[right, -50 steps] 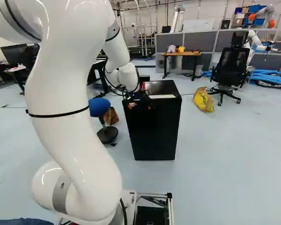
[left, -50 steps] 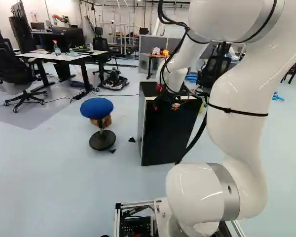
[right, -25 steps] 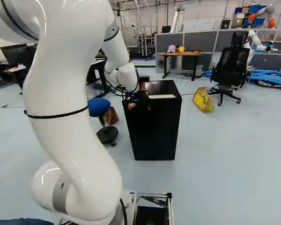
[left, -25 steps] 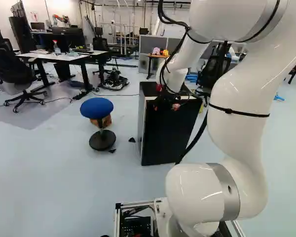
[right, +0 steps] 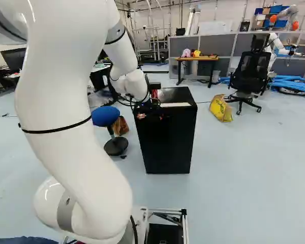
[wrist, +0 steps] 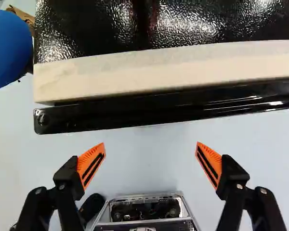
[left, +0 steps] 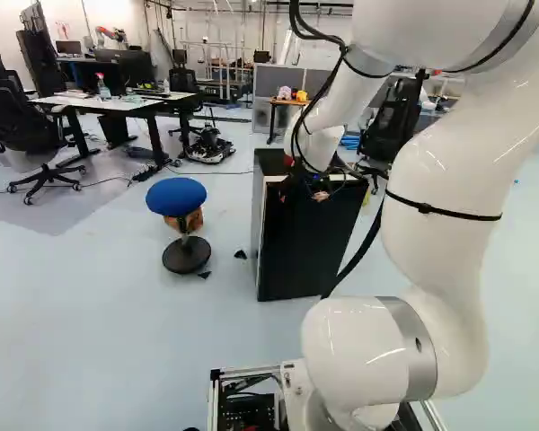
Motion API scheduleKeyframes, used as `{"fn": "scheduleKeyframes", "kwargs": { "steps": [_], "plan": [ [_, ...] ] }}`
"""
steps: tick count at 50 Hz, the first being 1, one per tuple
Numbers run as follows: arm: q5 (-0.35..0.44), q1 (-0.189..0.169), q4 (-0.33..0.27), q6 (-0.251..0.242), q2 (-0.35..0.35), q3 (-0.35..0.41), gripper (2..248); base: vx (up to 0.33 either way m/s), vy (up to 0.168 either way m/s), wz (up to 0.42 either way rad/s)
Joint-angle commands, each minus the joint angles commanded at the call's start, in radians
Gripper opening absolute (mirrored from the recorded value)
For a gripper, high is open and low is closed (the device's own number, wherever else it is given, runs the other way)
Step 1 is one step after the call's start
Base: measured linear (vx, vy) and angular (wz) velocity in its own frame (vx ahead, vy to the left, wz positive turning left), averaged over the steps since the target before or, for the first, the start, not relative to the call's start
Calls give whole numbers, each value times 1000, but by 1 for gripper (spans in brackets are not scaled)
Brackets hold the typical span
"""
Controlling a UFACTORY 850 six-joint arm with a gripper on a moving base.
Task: Grab a drink from the fridge
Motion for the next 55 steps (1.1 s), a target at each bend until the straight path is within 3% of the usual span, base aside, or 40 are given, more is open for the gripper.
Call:
{"fn": "scheduleKeyframes", "kwargs": {
  "steps": [55],
  "plan": [
    [53,2,-28,0,-19,-23,247,0,0,0]
  ]
}}
